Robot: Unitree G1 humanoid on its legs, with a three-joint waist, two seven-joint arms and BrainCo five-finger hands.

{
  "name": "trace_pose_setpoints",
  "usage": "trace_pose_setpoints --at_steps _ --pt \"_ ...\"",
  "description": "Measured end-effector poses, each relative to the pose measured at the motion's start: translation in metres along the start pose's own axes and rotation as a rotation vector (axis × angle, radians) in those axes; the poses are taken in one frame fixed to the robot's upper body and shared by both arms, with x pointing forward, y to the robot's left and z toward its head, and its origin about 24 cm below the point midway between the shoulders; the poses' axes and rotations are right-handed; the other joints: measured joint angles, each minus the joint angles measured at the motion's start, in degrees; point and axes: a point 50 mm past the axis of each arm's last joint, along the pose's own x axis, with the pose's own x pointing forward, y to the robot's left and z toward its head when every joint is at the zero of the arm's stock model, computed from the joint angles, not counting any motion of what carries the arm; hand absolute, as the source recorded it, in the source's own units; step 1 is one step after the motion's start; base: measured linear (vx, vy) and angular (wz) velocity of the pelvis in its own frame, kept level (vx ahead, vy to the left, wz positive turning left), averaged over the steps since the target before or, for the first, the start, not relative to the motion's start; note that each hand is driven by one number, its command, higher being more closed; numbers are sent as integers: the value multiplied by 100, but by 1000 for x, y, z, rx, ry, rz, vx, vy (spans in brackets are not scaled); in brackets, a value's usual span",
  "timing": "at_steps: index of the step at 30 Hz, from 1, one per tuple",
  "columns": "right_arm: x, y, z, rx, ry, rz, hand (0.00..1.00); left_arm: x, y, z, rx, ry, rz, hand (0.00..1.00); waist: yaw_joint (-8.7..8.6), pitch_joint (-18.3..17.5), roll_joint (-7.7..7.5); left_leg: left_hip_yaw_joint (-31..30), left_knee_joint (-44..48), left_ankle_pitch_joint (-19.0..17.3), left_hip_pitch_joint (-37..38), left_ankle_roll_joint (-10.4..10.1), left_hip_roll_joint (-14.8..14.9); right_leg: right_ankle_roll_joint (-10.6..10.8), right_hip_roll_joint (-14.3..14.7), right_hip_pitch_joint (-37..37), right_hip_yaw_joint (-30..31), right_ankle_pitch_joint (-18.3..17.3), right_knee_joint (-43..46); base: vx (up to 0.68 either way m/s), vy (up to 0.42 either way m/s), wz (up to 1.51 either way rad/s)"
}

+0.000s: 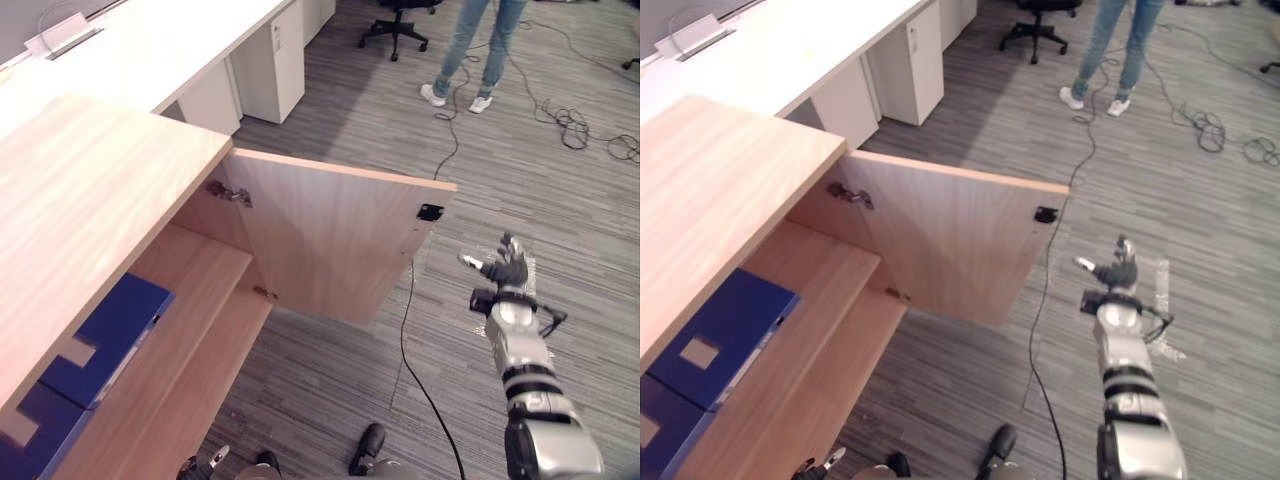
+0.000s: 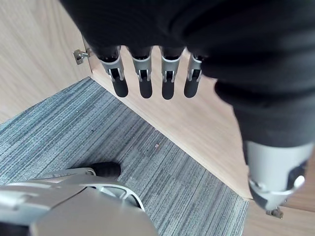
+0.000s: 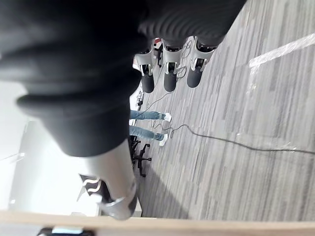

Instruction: Walk over to the cabinet, pick up the folder, carry it to the office cabinet, place the folder inside the office cabinet, then close the office cabinet door

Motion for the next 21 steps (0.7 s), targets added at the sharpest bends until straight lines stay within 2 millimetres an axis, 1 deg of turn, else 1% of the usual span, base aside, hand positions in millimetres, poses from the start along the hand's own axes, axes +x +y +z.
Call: trace_pose_setpoints --at_steps 1,2,4,7,8,9,10,12,14,16,21 --pt "8 0 12 -2 -18 3 0 0 -1 1 -13 -5 -3 0 8 60 29 -89 67 -21 -72 49 -51 24 -72 5 -66 29 1 -19 78 32" --pt "12 0 17 -8 -24 4 0 0 -2 2 -18 -8 -5 0 31 97 50 -121 111 -35 -111 72 -77 26 -108 5 -91 46 1 -21 105 30" --pt "24 1 38 4 -42 8 0 -1 -5 1 -30 -8 -14 0 125 246 152 -218 259 -91 -234 165 -163 76 -239 2 -162 120 2 -18 91 24" --pt "32 5 52 19 -46 27 0 -3 -8 -4 -38 3 -22 0 195 396 271 -339 420 -140 -382 245 -260 84 -363 -9 -229 197 2 -13 90 22" --pt "33 6 54 21 -44 31 0 -4 -9 -5 -34 2 -25 0 209 430 292 -376 474 -155 -430 269 -279 84 -385 -10 -236 207 2 -20 83 18" --pt "36 10 61 24 -44 46 0 -4 -10 -5 -31 -2 -30 0 251 500 322 -397 550 -171 -502 295 -314 98 -419 -34 -243 237 2 -40 85 16" --pt "39 8 67 55 -44 22 0 -5 -11 -5 -28 -5 -36 0 276 588 356 -424 605 -180 -554 311 -317 92 -447 -49 -256 267 2 -35 70 12" --pt "42 4 75 47 -55 21 0 -6 -11 -7 -26 0 -37 0 281 610 368 -445 705 -189 -716 325 -327 59 -471 -157 -266 306 2 -55 51 7" --pt "43 5 82 51 -69 24 0 -6 -12 -7 -34 -1 -39 0 282 686 394 -459 780 -190 -795 327 -325 39 -471 -193 -267 328 3 -60 40 2" --pt "45 7 83 30 -54 31 0 -6 -14 -6 -38 -5 -44 0 285 729 447 -473 831 -190 -827 326 -319 29 -459 -197 -267 336 2 -58 27 1" --pt "46 7 90 -58 -79 64 0 -7 -17 -5 -30 -16 -55 0 281 801 505 -502 920 -193 -917 322 -249 26 -422 -235 -264 334 1 -38 11 1"
